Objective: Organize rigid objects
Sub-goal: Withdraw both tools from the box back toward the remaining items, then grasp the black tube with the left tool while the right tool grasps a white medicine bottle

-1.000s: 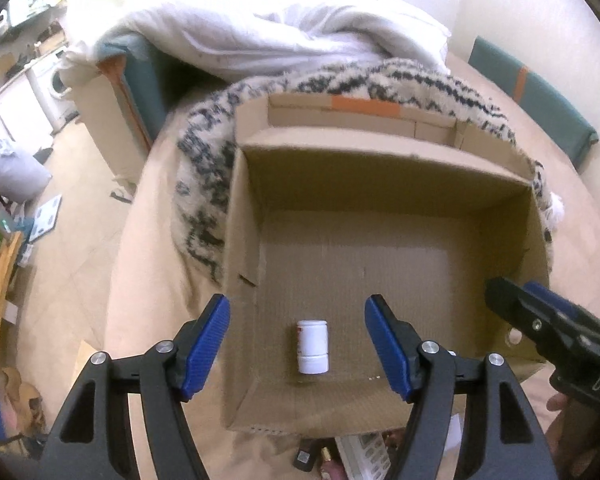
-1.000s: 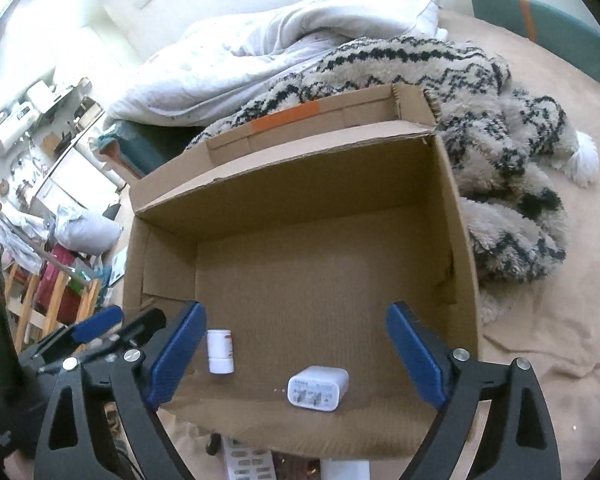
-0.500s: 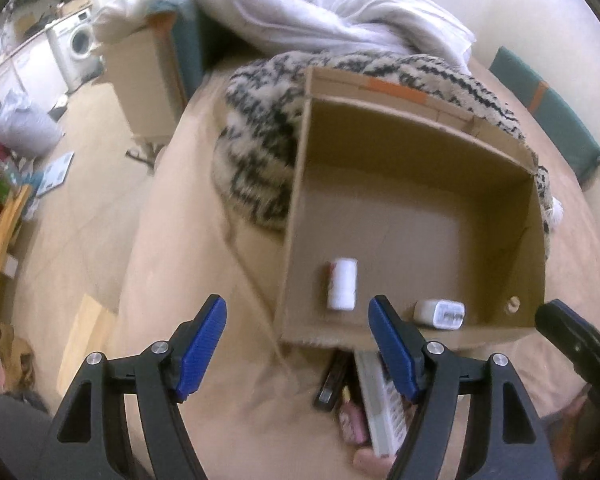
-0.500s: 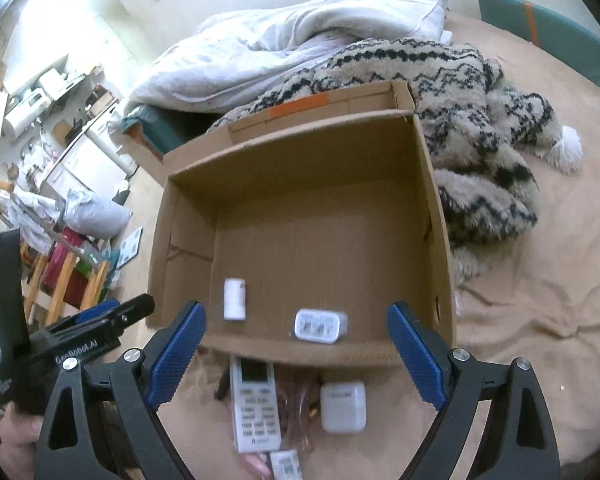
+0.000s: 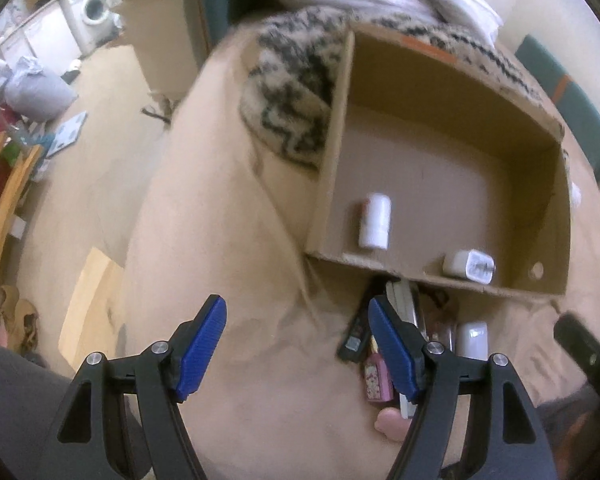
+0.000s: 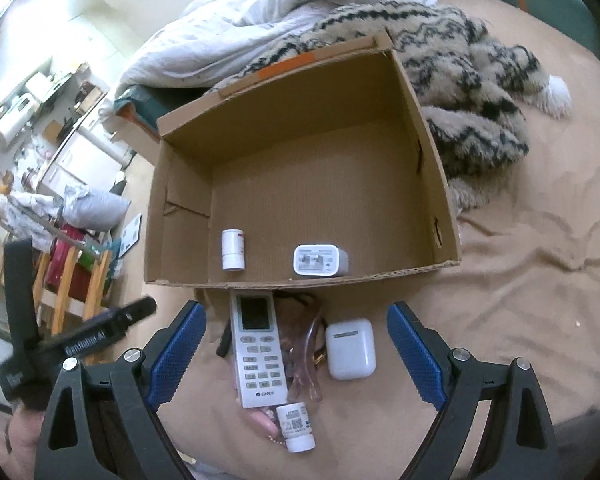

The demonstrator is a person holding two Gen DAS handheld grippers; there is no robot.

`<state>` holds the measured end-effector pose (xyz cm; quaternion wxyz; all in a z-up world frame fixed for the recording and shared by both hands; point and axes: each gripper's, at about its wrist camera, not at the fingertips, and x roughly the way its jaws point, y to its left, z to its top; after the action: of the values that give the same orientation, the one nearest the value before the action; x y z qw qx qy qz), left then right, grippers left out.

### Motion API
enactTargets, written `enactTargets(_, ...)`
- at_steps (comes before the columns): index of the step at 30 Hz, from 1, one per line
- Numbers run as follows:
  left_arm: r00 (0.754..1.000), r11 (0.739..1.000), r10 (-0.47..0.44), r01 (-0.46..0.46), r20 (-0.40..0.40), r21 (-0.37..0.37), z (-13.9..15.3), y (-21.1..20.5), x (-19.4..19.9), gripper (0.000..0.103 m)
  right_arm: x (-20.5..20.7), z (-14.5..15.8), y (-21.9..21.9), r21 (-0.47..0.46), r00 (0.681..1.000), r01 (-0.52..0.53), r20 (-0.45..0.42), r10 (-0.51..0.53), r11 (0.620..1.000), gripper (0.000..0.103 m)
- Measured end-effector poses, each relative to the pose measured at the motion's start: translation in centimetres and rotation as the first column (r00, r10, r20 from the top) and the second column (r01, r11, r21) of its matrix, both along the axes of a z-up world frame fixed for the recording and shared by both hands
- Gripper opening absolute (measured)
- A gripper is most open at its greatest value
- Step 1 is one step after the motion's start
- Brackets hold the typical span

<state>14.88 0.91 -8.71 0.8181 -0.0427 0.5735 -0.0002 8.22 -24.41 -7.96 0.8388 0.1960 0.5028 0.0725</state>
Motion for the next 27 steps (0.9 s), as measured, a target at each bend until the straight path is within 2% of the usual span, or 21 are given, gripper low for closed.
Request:
enactTargets(4,0.995,0.999,-0.052,0.051,-0.088,-0.018,-2.5,-1.3,0.7,0.069,0.3,-1.0,-0.3,0.024,0.999,0.023,-0.045,-0.022,0.999,0.098)
enactTargets(6,0.984,0.994,-0.094,0.084,-0.152,-0.072,-4.6,-2.2,1.7,0.059,0.5,-1.4,-0.4,0.032,0.998,0.027,-0.063,-0.025,0.999,0.098)
enactTargets(8,0.974,0.993,-0.116,0.106,-0.192,-0.06,-6.2,-2.9,2.5,0.044,0.7,-1.7,-0.4,0.045,0.997,0.025,-0.074,-0.021,0.999,0.098)
enactTargets(9,0.972,0.993,-0.116,0.108,-0.206,-0.049,-6.7,-3.0,2.8,0.043,0.8,-1.8,-0.4,0.048,0.997,0.024,-0.074,-0.02,0.999,0.098)
enactTargets(12,0.968,0.994,-0.1,0.084,-0.232,-0.076,-7.5,-2.8,3.0,0.042,0.9,-1.8,-0.3,0.044,0.997,0.021,-0.073,-0.018,0.999,0.098)
enactTargets(14,0.965,0.991,-0.119,0.1,-0.233,-0.09,-7.6,-3.1,3.0,0.042,1.1,-1.9,-0.2,0.052,0.997,0.022,-0.08,-0.018,0.998,0.098)
enactTargets(19,0.962,0.988,-0.153,0.149,-0.227,-0.036,-8.3,-4.7,3.2,0.041,1.5,-2.9,0.0,0.057,0.992,0.013,-0.128,-0.005,0.998,0.097)
enactTargets(21,0.96,0.988,-0.152,0.148,-0.233,-0.035,-8.7,-4.8,3.5,0.031,1.3,-3.6,0.6,0.039,0.985,-0.033,-0.171,0.039,0.999,0.097)
enactTargets(22,0.96,0.989,-0.151,0.147,-0.237,-0.032,-8.8,-4.9,3.5,0.023,1.1,-4.2,1.0,0.033,0.978,-0.061,-0.197,0.067,0.998,0.091)
enactTargets(23,0.96,0.988,-0.151,0.15,-0.237,-0.021,-8.8,-5.0,3.6,0.02,0.8,-4.7,1.4,0.038,0.969,-0.09,-0.226,0.096,0.995,0.087)
enactTargets(25,0.961,0.989,-0.146,0.151,-0.236,0.001,-8.6,-5.0,3.5,0.014,0.2,-5.9,2.2,0.052,0.947,-0.139,-0.286,0.148,0.989,0.06)
enactTargets(27,0.964,0.992,-0.122,0.128,-0.236,0.008,-8.5,-4.6,3.4,0.014,-0.2,-7.1,3.0,0.061,0.918,-0.192,-0.341,0.202,0.979,0.048)
